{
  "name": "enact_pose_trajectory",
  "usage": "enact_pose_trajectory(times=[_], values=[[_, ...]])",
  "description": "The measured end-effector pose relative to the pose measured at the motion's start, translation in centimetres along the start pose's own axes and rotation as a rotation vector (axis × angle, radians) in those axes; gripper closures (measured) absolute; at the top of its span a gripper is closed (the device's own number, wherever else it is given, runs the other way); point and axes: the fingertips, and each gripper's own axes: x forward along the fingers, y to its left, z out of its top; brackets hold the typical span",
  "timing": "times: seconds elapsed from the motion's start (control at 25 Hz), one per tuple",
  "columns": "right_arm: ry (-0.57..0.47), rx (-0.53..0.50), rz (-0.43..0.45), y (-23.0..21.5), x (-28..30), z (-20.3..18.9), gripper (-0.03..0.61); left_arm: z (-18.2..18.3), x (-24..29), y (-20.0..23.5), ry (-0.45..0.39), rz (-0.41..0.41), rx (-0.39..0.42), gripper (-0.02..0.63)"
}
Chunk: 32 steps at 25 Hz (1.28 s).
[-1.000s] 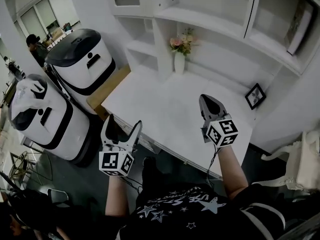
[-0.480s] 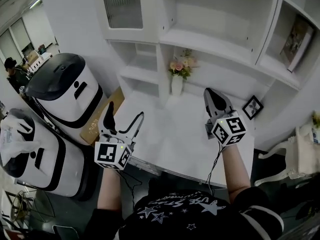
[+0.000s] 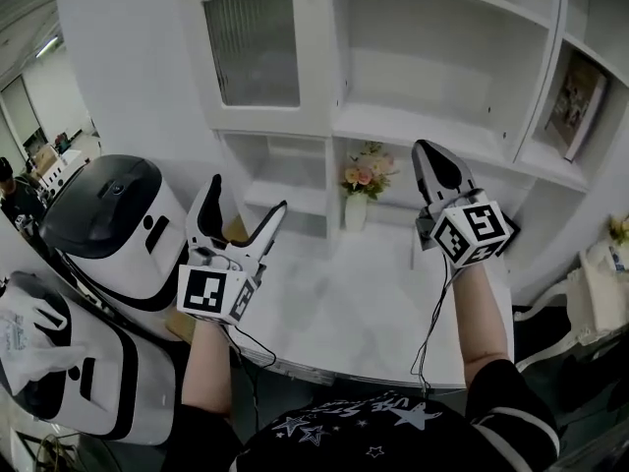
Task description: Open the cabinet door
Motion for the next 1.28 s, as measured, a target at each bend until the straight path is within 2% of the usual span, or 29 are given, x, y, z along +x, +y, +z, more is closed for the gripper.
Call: enact_pose_trajectory(times=[0.28, 0.64, 0.76, 0.92, 1.12, 1.28], values=[[-0.034, -0.115, -0.039, -0.2, 5.1, 4.9, 0.572, 2.5, 5.0, 3.4, -0.085, -0.071, 0.04, 0.156], [-0.102, -0.204, -0.061, -2.9, 9.0, 10.8, 0.572, 8.6, 14.4, 2.6, -0.213, -0.137, 0.123, 0.16], [-0.126, -0.214, -0.057, -3.9, 10.1, 12.7, 0.572, 10.8, 17.4, 2.2, -0.24, -0.147, 0.168, 0.199], [-0.146, -0.235, -0.036, -4.4, 11.1, 13.9, 0.572, 13.2, 20.9, 2.3, -0.285, -0.168, 0.167, 0.199], [-0.16, -0.261, 0.0, -4.6, 11.5, 14.1, 0.572, 16.1, 24.5, 3.5, -0.324, -0.105, 0.186, 0.238], [-0.171, -0.261, 0.028, -5.0, 11.4, 14.0, 0.572, 17.2, 26.7, 3.9, -0.307, -0.054, 0.206, 0.259]])
